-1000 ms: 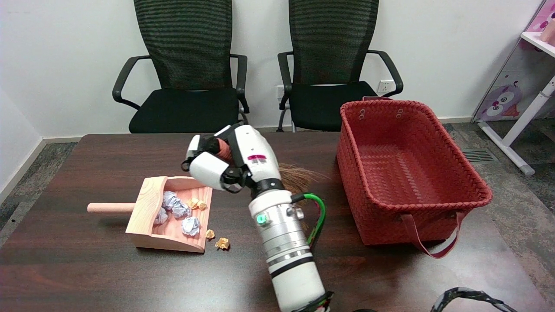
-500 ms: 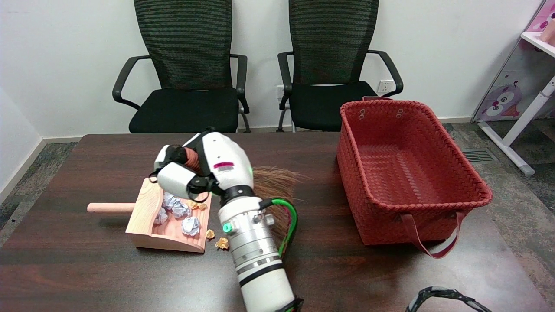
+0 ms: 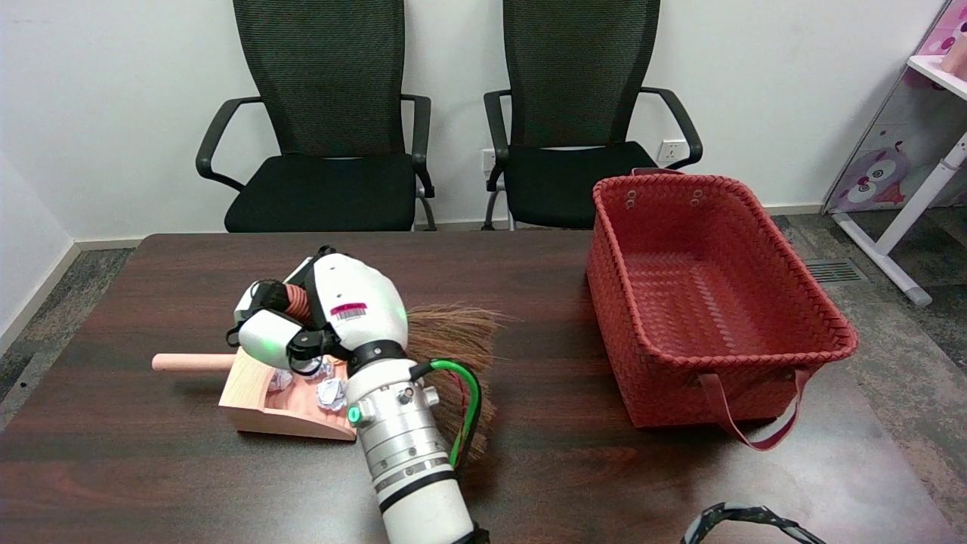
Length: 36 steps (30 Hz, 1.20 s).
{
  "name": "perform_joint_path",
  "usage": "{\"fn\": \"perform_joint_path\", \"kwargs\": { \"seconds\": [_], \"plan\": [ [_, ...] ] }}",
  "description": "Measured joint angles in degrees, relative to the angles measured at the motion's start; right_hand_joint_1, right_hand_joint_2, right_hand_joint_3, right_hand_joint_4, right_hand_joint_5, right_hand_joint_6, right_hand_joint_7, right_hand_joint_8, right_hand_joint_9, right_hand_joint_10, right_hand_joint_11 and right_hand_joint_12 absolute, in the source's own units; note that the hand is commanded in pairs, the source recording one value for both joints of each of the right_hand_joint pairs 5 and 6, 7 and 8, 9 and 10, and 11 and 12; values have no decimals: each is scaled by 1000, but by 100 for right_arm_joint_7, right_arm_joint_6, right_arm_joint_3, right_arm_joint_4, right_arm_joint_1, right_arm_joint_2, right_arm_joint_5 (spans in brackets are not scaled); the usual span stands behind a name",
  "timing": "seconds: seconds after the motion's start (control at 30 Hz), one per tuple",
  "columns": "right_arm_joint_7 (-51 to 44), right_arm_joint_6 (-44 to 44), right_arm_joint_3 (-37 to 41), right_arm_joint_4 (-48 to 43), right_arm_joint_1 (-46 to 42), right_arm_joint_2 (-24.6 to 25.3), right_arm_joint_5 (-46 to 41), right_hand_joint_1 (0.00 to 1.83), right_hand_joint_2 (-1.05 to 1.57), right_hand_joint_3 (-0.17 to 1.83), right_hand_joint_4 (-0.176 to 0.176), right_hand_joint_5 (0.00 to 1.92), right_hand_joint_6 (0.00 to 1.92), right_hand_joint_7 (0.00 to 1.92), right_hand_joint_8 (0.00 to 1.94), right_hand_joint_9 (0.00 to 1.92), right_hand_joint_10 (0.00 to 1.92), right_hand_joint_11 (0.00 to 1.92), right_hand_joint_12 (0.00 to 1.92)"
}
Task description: Sweep the paper ball into the dustpan.
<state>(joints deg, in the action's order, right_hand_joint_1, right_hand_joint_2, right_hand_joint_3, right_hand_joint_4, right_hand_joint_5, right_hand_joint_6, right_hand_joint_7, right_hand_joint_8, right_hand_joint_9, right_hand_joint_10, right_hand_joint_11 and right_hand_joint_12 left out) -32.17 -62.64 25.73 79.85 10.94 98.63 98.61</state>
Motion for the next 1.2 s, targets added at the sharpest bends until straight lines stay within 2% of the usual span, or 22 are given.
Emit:
{"fn": "perform_joint_path", "kwargs": {
  "seconds": [0.27,0.37,0.47,0.73,0.83,1.2],
  "plan": [
    [-2,-29,33,-449,191,172,-143,951,1571,1833,55,1920,1920,1920,1920,1920,1920,1920,1920],
    [69,-47,40,-601,257,215,-206,939,1571,1833,69,1920,1920,1920,1920,1920,1920,1920,1920],
    [253,-61,52,-748,320,248,-263,931,1571,1833,84,1920,1920,1920,1920,1920,1920,1920,1920],
    [869,-103,53,-1139,438,294,-359,918,1571,1833,91,1920,1920,1920,1920,1920,1920,1920,1920],
    [1030,-109,54,-1243,467,299,-383,898,1571,1833,91,1920,1920,1920,1920,1920,1920,1920,1920],
    [1577,-129,63,-1603,550,307,-442,840,1571,1833,58,1920,1920,1920,1920,1920,1920,1920,1920]
  ]
}}
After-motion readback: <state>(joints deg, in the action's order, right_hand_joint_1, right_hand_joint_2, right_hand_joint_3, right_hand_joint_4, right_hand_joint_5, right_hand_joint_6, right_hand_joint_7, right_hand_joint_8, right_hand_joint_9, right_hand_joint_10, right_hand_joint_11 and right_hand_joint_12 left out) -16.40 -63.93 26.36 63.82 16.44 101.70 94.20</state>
